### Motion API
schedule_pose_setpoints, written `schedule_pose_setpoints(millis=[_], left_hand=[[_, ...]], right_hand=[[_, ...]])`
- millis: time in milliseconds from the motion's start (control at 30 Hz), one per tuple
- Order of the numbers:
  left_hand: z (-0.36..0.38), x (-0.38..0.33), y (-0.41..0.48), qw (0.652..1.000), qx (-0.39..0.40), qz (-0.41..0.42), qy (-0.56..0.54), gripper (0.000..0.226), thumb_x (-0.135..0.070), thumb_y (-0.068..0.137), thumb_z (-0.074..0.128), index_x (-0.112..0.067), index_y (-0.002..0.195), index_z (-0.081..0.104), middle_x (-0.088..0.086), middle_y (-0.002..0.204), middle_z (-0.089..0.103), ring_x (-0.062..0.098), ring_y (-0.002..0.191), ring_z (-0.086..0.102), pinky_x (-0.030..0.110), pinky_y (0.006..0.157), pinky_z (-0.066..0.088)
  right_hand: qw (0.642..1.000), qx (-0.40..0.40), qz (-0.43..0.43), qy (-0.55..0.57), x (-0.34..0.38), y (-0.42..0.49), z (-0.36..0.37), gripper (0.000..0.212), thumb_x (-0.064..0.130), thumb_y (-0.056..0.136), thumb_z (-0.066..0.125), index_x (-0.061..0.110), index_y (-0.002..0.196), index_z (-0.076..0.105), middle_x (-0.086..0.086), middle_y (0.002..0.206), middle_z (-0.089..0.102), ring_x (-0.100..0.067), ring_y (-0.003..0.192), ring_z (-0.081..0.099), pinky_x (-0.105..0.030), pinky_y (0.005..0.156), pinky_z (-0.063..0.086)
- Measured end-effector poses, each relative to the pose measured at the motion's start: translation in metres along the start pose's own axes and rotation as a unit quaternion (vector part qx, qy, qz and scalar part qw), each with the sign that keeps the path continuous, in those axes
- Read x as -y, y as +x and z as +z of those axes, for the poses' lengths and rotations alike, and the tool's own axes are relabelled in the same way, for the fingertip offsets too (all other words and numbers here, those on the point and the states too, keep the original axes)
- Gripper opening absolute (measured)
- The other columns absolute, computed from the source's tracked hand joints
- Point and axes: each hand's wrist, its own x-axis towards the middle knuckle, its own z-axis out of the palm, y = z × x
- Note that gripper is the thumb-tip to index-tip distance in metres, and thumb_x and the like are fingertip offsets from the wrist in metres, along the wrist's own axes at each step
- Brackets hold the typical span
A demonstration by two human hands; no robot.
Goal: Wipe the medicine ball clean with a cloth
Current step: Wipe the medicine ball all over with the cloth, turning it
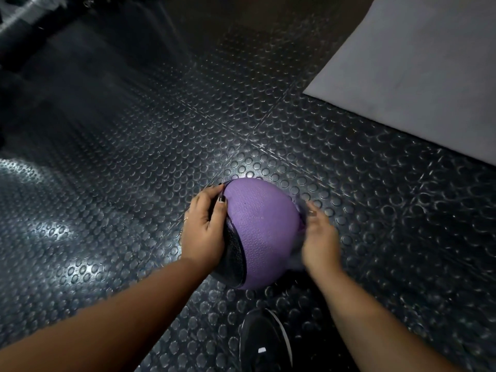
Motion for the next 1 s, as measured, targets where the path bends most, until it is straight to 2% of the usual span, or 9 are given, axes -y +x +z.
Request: schedule_pose_setpoints(millis=[33,133,233,333,467,600,767,900,1000], left_hand=[[0.0,0.0,-0.001,1.0,0.001,0.007,0.0,0.036,-0.055,0.091,0.041,-0.046,0.124,0.055,-0.019,0.127,0.053,0.002,0.124,0.048,0.03,0.102,0.038],[-0.003,0.004,-0.002,0.999,0.008,0.034,0.008,0.041,-0.055,0.091,0.041,-0.043,0.127,0.057,-0.016,0.133,0.053,0.005,0.129,0.047,0.038,0.109,0.039],[-0.003,0.002,-0.004,0.997,0.031,0.069,0.034,0.041,-0.053,0.094,0.042,-0.04,0.13,0.057,-0.017,0.137,0.053,0.006,0.132,0.045,0.044,0.111,0.038],[0.001,-0.007,-0.002,0.993,0.05,0.088,0.06,0.041,-0.054,0.094,0.041,-0.042,0.129,0.058,-0.02,0.138,0.052,0.007,0.132,0.045,0.043,0.11,0.038],[0.003,-0.011,0.01,0.996,0.049,0.066,0.027,0.036,-0.052,0.092,0.042,-0.045,0.124,0.058,-0.019,0.129,0.058,0.009,0.125,0.051,0.048,0.109,0.041],[0.004,-0.01,0.007,0.996,0.048,0.071,0.032,0.043,-0.053,0.093,0.043,-0.038,0.129,0.06,-0.018,0.133,0.057,0.006,0.128,0.049,0.047,0.11,0.041],[-0.001,-0.006,-0.009,0.987,0.067,0.119,0.087,0.05,-0.051,0.095,0.042,-0.029,0.137,0.055,-0.012,0.144,0.051,0.013,0.136,0.043,0.048,0.113,0.036],[-0.001,-0.007,-0.013,0.979,0.086,0.151,0.102,0.05,-0.051,0.096,0.042,-0.028,0.137,0.056,-0.012,0.144,0.05,0.012,0.137,0.042,0.048,0.113,0.036],[0.001,-0.012,-0.005,0.987,0.077,0.121,0.066,0.046,-0.051,0.094,0.044,-0.03,0.131,0.061,-0.015,0.139,0.054,0.011,0.133,0.046,0.045,0.111,0.038]], right_hand=[[0.996,-0.043,0.061,0.05,-0.007,0.01,-0.011,0.033,0.011,0.101,0.038,0.015,0.128,0.057,-0.011,0.123,0.062,-0.022,0.106,0.057,-0.023,0.085,0.042],[0.992,-0.076,0.061,0.084,0.0,0.03,-0.032,0.03,0.016,0.102,0.038,0.014,0.123,0.06,-0.004,0.109,0.062,-0.016,0.095,0.055,-0.018,0.073,0.041],[0.99,0.027,0.029,0.138,0.026,0.04,-0.016,0.03,0.024,0.102,0.037,0.021,0.122,0.06,0.0,0.117,0.063,-0.016,0.106,0.058,-0.022,0.086,0.045],[0.993,0.105,-0.001,0.044,0.049,0.026,0.003,0.032,0.019,0.103,0.034,0.021,0.124,0.058,0.005,0.111,0.06,-0.013,0.108,0.057,-0.012,0.078,0.043],[0.984,0.104,-0.131,0.062,0.048,-0.042,-0.009,0.04,0.017,0.101,0.033,0.026,0.138,0.047,0.018,0.149,0.035,0.003,0.137,0.03,-0.022,0.112,0.033],[0.955,0.134,-0.256,-0.062,0.039,-0.08,-0.003,0.052,0.02,0.095,0.024,0.026,0.146,0.035,0.015,0.157,0.019,-0.012,0.147,0.008,-0.049,0.115,0.025],[0.916,0.157,-0.302,-0.211,0.08,-0.016,0.009,0.048,0.027,0.098,0.024,0.022,0.142,0.043,0.008,0.152,0.034,-0.013,0.142,0.025,-0.03,0.118,0.016],[0.927,0.265,-0.163,-0.208,0.097,0.039,0.018,0.034,0.026,0.101,0.035,0.025,0.127,0.057,-0.002,0.123,0.062,-0.022,0.111,0.055,-0.033,0.093,0.042],[0.949,0.273,-0.03,-0.158,0.08,0.067,0.015,0.032,0.035,0.1,0.034,0.025,0.106,0.064,-0.005,0.108,0.064,-0.024,0.099,0.057,-0.035,0.084,0.044]])
